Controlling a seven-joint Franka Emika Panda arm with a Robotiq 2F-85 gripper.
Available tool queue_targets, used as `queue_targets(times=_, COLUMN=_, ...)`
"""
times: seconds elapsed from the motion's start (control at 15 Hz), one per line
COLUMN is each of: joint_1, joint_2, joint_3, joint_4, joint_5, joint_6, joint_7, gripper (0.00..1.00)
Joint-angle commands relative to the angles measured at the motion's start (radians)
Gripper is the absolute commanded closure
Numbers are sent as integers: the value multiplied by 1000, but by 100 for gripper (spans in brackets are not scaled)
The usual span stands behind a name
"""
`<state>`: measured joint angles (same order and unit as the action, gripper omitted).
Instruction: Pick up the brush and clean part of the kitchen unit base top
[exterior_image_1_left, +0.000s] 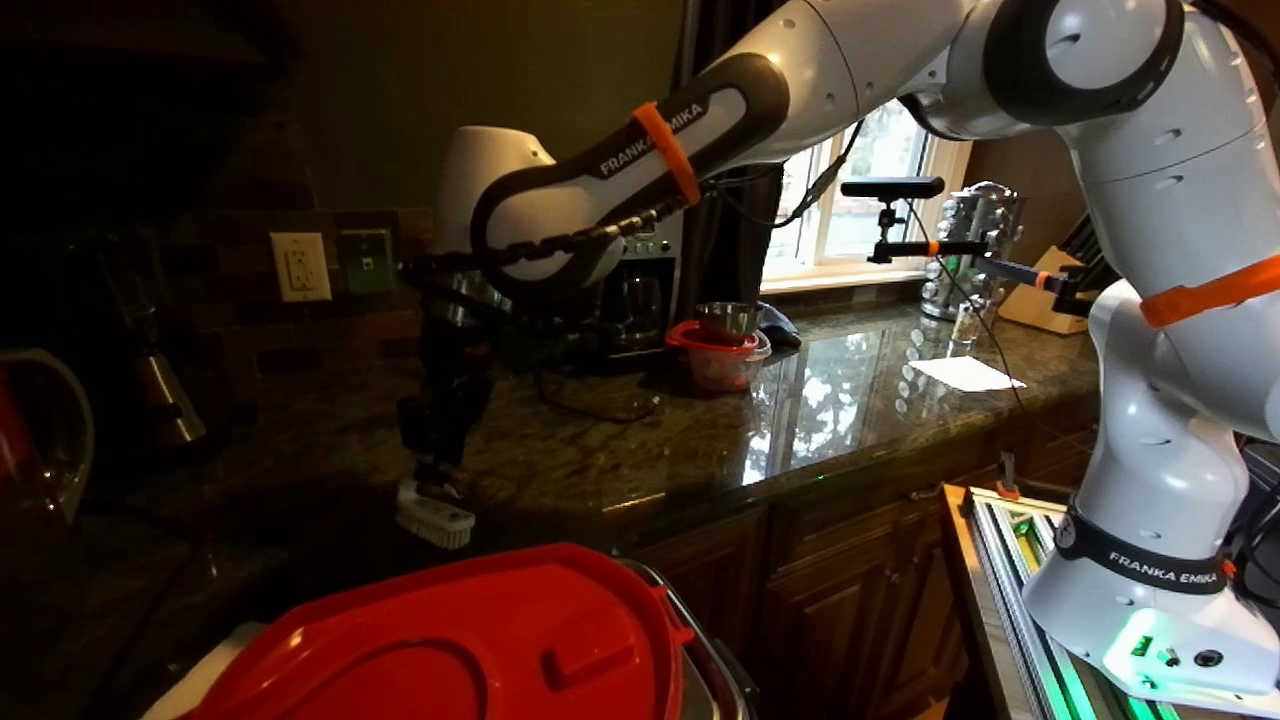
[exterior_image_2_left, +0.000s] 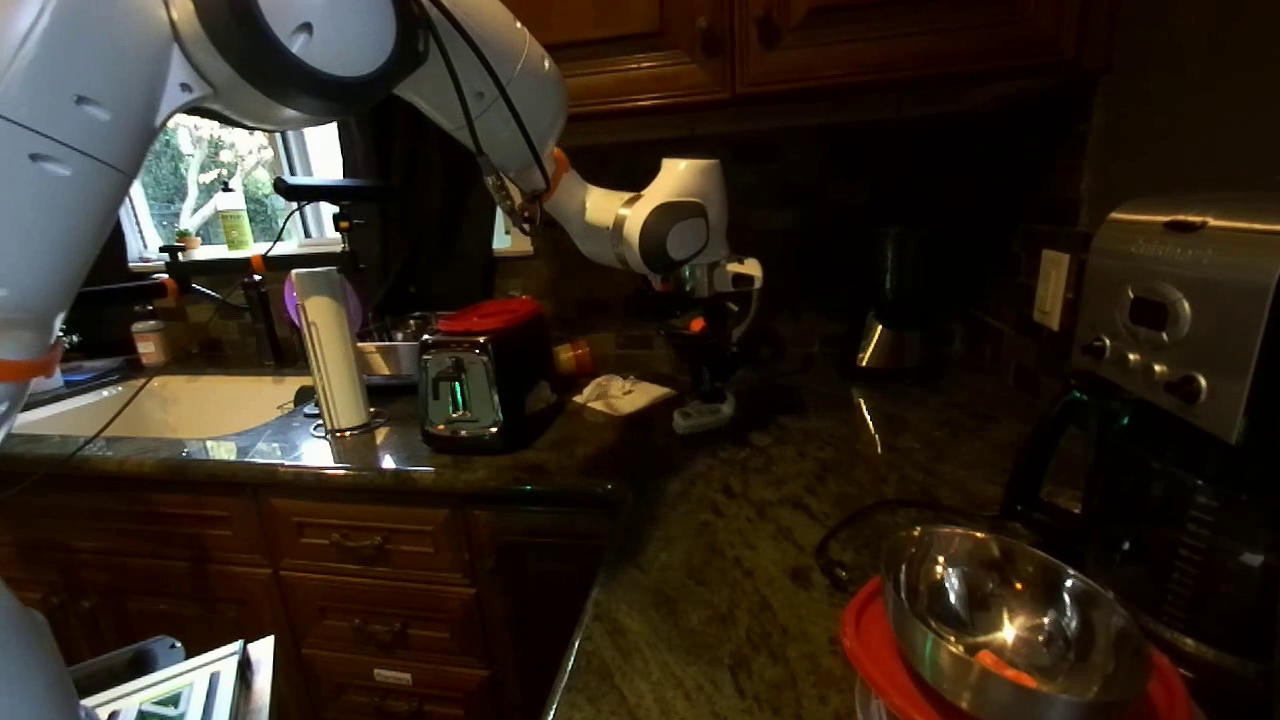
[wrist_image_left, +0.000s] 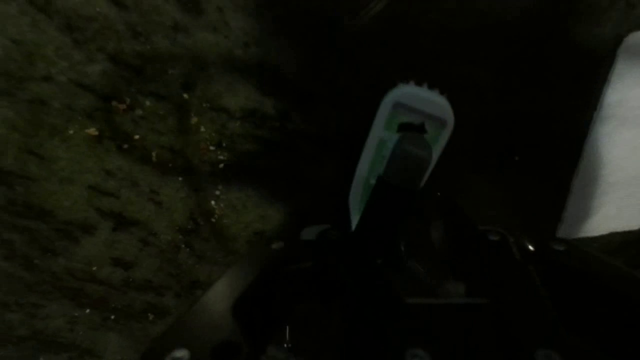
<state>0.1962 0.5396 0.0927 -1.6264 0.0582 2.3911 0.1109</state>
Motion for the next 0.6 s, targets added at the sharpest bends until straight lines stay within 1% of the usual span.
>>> queue_targets(times=0.0, joint_1=53, joint_2=3, joint_3=-42, joint_4=-4, joint_5=-91, joint_6=-35, joint_7=97, gripper=22)
queue_targets(times=0.07, joint_1=53, joint_2=3, joint_3=-38, joint_4=-5, joint_5=-89, joint_6=-26, joint_7=103, gripper=15)
queue_targets(times=0.13, joint_1=43, joint_2=-3, joint_3=-24, joint_4=-13, joint_5=-64, joint_6=1, joint_7=106, gripper=6)
queue_targets(times=0.2, joint_1=17, joint_2=-12, joint_3=11, joint_4=-22, joint_5=-8, joint_6=28, joint_7=76, gripper=1)
queue_targets(times=0.33, joint_1=-40, joint_2=-33, joint_3=88, joint_4=-45, joint_5=122, joint_6=75, joint_7=-11, gripper=0)
queue_targets(times=0.4, joint_1=11, joint_2=2, joint_3=25, joint_4=2, joint_5=35, joint_6=35, joint_7=51, gripper=3)
queue_targets(times=0.47, joint_1=-3, joint_2=-2, joint_3=47, joint_4=2, joint_5=74, joint_6=47, joint_7=26, gripper=0)
queue_targets(times=0.53, joint_1=-11, joint_2=-6, joint_3=59, joint_4=2, joint_5=91, joint_6=51, joint_7=17, gripper=0)
